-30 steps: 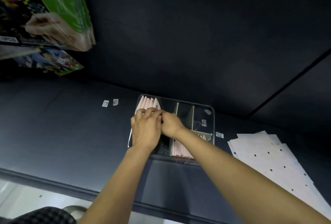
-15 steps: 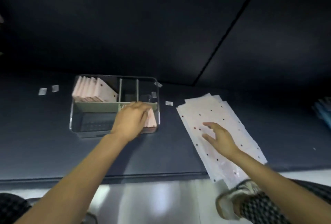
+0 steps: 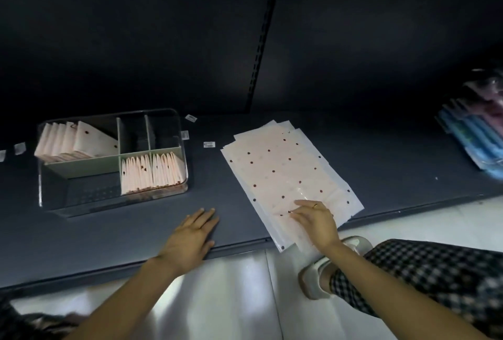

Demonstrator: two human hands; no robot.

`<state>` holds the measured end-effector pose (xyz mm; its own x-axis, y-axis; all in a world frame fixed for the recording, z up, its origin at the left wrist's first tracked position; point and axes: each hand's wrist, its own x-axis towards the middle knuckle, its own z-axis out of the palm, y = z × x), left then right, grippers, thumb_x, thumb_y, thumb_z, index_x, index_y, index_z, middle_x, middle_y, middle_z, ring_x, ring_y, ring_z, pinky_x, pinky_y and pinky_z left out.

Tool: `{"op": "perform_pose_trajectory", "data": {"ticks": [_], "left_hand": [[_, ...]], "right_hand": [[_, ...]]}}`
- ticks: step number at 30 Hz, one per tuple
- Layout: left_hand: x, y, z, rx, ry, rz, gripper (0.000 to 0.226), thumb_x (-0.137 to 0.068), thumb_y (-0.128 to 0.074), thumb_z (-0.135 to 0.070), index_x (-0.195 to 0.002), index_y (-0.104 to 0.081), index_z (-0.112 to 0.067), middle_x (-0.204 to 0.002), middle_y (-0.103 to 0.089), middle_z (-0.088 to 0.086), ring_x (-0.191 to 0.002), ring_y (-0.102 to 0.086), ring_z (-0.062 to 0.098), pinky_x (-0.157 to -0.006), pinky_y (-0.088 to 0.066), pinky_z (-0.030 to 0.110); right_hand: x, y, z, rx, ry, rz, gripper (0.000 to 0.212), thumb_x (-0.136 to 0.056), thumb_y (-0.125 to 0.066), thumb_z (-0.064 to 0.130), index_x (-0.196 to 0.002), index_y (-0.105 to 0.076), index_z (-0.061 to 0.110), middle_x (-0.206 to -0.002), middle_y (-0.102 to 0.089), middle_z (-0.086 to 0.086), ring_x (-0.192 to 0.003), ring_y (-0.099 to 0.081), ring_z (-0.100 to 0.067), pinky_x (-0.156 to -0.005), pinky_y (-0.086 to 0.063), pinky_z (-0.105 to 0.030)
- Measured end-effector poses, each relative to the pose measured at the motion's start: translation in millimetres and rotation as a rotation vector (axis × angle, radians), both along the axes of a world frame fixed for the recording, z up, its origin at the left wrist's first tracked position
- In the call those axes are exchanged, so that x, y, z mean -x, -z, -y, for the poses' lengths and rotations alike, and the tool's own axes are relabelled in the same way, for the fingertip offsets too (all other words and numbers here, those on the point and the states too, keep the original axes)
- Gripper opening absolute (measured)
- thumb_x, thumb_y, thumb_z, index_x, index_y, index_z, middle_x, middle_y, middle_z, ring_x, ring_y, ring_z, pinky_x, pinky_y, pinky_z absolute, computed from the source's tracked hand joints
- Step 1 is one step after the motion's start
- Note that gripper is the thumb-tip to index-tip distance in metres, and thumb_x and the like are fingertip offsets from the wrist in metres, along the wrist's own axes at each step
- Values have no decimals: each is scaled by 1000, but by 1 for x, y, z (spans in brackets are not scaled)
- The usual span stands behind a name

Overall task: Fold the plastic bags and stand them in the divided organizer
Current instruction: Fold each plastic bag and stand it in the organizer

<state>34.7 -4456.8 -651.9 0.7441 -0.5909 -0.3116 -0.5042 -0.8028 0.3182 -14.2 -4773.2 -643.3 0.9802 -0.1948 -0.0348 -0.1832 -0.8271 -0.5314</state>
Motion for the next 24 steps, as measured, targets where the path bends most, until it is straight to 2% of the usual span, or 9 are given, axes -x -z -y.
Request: {"op": "perform_pose_trajectory", "data": {"ticks": [4,7,10,14,16,18,20,23,24], "left_hand": [[1,-19,17,172,-16,51,60,-96,-47,-38,-149,-21,-27,-156,-19,-10,-142,-18,11,-114,-14,21],[10,-36,42,375,-208,-5,62,-88,-61,-42,-142,-35,-28,-133,-51,-6,-119,-48,13,-97,-41,27],[22,-47,61,570,-692,-328,57,-82,-69,-41,-128,-41,-21,-86,-64,-5,-82,-60,11,-67,-46,22],[31,-46,61,775,-885,-595,53,-86,-67,-11,-130,-37,-13,-69,-55,3,-57,-58,9,-53,-47,20],[30,-51,53,902,-958,-725,44,-90,-59,-1,-126,-43,-19,-73,-56,4,-51,-59,4,-45,-48,20],[26,-59,43,948,-1039,-890,32,-94,-51,0,-121,-55,-16,-87,-60,7,-63,-62,11,-51,-52,24],[23,-64,33,997,-1109,-1104,28,-96,-45,0,-116,-62,-9,-93,-65,11,-72,-64,19,-62,-56,28],[19,-69,23,1218,-1305,-1387,23,-94,-43,7,-103,-64,3,-86,-71,17,-64,-70,20,-56,-58,25],[18,-70,21,1300,-1387,-1459,22,-93,-42,7,-100,-63,7,-82,-71,19,-62,-70,22,-54,-58,25]], "right_hand": [[-11,-18,-20,101,-166,86,15,-88,-64,25,-91,-76,16,-97,-72,3,-95,-56,-21,-84,-44,-29],[-15,-30,-51,78,-321,116,18,-88,-64,29,-90,-76,15,-88,-72,0,-85,-55,-22,-74,-41,-23],[-11,-29,-80,33,-344,79,22,-89,-61,35,-93,-75,19,-88,-70,1,-86,-53,-18,-72,-42,-27],[-6,-27,-100,-79,-374,-107,23,-91,-58,33,-101,-73,19,-98,-69,1,-92,-55,-17,-79,-43,-26],[-10,-35,-92,-281,-364,-238,22,-93,-57,26,-107,-70,15,-105,-68,3,-96,-57,-11,-85,-41,-15],[-18,-48,-75,-495,-266,-338,24,-96,-53,19,-114,-66,11,-112,-64,4,-104,-56,-7,-89,-38,-8],[-25,-61,-50,-600,-209,-399,28,-98,-48,19,-120,-61,10,-119,-63,1,-113,-56,-10,-97,-38,-14],[-26,-74,-11,-721,-278,-594,34,-97,-46,28,-129,-53,21,-126,-61,6,-120,-52,-2,-103,-39,-20],[-26,-74,-1,-773,-310,-664,36,-96,-49,23,-132,-49,24,-129,-59,6,-122,-50,-1,-100,-41,-19]]}}
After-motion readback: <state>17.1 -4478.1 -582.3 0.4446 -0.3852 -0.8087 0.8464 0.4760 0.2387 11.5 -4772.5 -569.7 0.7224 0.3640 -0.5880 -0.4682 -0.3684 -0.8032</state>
